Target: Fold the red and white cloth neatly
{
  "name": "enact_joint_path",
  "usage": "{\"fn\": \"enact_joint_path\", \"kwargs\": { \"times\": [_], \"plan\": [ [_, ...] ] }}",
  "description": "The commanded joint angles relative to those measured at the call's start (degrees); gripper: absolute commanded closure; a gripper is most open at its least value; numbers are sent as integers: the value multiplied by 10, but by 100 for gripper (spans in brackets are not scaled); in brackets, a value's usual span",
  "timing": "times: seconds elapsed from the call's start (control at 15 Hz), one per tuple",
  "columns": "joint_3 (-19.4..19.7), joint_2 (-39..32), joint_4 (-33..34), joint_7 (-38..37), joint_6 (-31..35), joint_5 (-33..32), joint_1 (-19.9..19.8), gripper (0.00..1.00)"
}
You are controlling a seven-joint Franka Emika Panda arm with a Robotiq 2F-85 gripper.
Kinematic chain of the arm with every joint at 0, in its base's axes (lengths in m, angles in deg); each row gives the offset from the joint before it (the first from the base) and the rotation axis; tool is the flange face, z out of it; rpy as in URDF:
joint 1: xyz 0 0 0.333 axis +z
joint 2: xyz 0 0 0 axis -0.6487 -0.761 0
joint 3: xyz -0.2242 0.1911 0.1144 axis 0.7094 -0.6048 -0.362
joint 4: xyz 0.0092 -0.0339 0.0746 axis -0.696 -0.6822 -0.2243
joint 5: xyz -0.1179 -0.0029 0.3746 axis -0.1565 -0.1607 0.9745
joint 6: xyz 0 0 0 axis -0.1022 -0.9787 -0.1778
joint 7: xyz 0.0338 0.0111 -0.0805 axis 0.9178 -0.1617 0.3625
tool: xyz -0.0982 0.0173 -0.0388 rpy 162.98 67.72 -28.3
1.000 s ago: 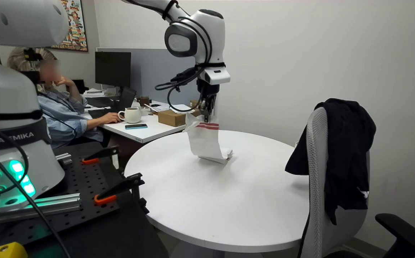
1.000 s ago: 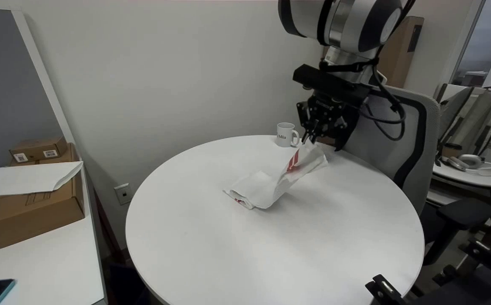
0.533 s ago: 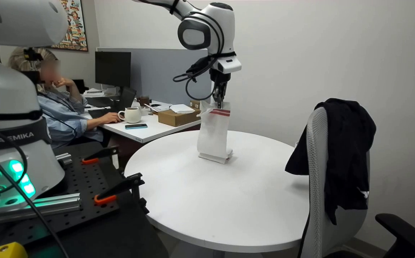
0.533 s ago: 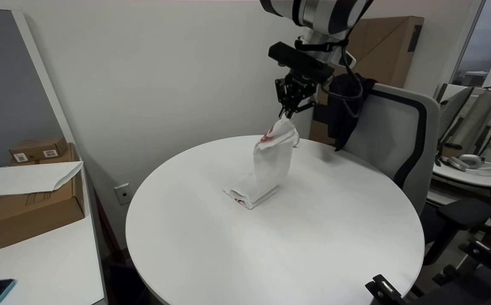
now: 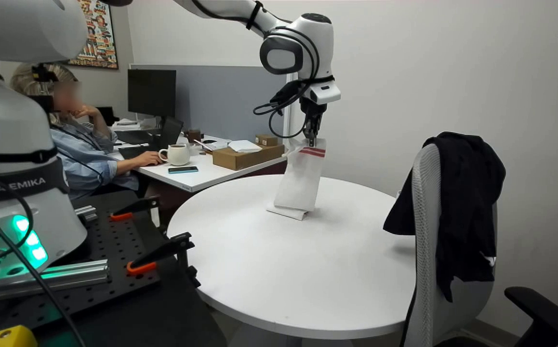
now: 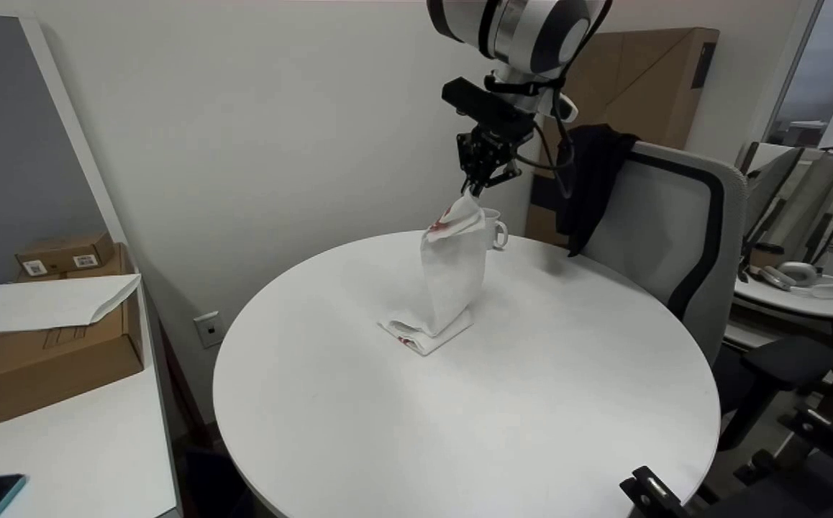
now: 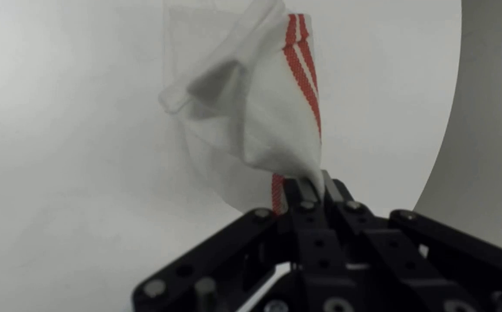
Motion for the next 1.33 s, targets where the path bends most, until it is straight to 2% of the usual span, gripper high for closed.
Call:
{"fn": "enact_joint_path", "kwargs": {
  "times": [0.0,0.33,0.8,1.27],
  "plan": [
    [-6,47,46,-38,-24,19,-10,99],
    [-9,74,77,-79,-15,43,5,99],
    [-41,136,152,-127,-23,71,-7,99],
    [-48,187,214,-146,-29,96,-25,99]
  ]
}}
